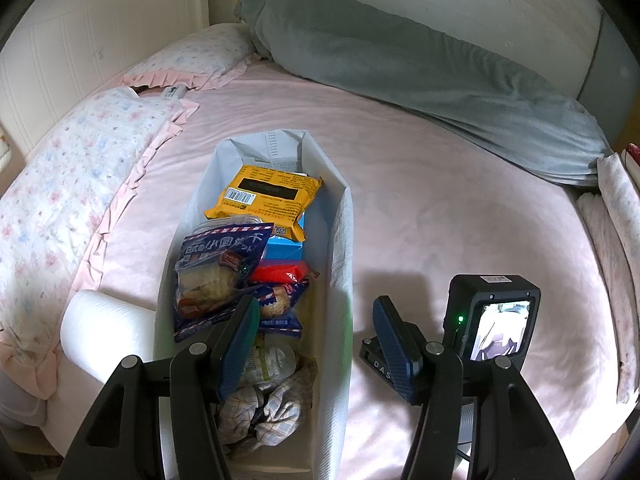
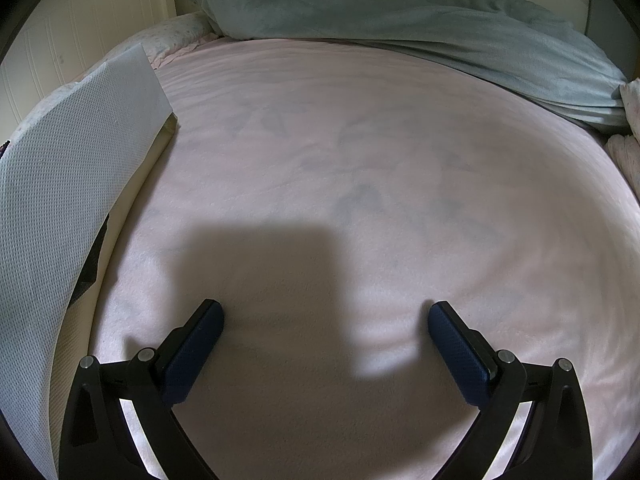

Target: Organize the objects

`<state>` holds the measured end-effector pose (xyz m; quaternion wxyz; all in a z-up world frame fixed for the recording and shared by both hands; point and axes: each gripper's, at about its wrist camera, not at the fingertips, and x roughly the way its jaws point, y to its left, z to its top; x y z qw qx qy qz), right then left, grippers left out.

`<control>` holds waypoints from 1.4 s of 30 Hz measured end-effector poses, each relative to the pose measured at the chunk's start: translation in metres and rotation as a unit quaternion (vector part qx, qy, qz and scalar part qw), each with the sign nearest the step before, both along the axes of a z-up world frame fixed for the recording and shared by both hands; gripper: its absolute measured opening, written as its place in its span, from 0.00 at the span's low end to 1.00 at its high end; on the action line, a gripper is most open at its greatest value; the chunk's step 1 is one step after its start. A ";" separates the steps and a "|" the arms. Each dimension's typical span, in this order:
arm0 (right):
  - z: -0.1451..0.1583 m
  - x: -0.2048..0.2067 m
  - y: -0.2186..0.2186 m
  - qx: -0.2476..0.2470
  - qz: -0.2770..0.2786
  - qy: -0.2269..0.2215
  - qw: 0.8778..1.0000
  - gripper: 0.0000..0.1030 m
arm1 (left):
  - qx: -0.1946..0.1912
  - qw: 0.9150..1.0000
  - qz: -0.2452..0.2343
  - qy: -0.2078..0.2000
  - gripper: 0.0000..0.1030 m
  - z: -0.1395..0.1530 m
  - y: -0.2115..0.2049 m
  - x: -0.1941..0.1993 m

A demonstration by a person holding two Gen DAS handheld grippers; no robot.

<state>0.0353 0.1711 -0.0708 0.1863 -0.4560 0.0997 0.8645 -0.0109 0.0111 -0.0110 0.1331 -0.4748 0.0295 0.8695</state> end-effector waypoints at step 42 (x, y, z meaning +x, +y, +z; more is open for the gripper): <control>-0.004 -0.005 0.011 -0.004 -0.001 -0.005 1.000 1.00 | -0.005 0.999 0.022 -0.022 0.55 -0.018 -0.004 -0.003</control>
